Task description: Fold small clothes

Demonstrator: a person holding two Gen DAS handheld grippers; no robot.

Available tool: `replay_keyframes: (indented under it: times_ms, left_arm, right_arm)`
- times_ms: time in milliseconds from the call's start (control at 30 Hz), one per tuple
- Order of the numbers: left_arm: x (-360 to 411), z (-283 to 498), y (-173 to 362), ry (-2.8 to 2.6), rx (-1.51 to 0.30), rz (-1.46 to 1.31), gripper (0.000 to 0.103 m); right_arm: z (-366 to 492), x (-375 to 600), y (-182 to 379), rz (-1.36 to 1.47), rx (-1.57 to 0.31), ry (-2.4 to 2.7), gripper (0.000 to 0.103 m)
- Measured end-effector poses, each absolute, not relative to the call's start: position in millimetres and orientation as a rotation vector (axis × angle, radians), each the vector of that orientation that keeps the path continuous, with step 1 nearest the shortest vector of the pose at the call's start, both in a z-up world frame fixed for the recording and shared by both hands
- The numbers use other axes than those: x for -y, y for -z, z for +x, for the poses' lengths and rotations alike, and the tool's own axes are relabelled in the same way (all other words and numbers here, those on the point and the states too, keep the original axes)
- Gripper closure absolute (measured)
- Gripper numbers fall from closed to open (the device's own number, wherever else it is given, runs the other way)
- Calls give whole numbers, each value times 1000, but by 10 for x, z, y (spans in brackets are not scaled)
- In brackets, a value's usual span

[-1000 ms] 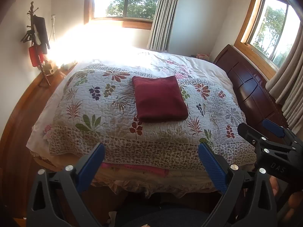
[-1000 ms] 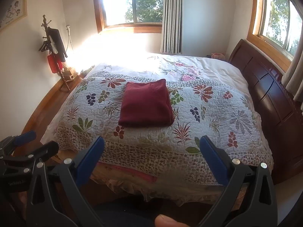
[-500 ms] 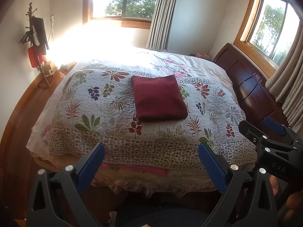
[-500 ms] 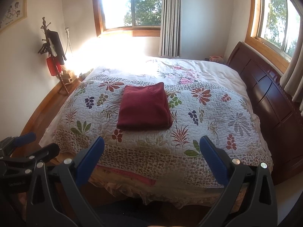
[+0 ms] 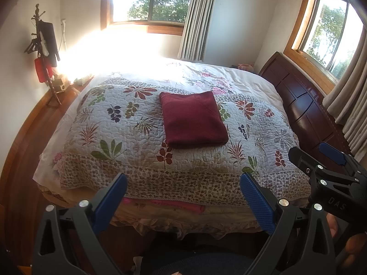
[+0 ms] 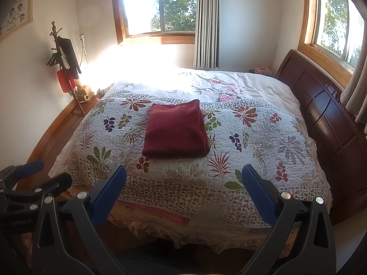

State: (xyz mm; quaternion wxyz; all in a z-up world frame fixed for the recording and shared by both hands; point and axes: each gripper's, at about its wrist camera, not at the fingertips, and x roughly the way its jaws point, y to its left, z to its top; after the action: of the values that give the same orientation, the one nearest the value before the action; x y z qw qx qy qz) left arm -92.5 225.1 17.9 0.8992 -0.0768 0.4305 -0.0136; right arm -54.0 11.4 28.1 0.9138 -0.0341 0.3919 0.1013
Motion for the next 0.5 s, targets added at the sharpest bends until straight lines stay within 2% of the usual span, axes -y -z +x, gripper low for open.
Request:
replay_keyframes:
  times_ms: [500]
  left_arm:
    - [-2218, -840, -188, 37, -898, -142, 4]
  right_arm:
    - [-458, -96, -283, -72, -813, -209, 3]
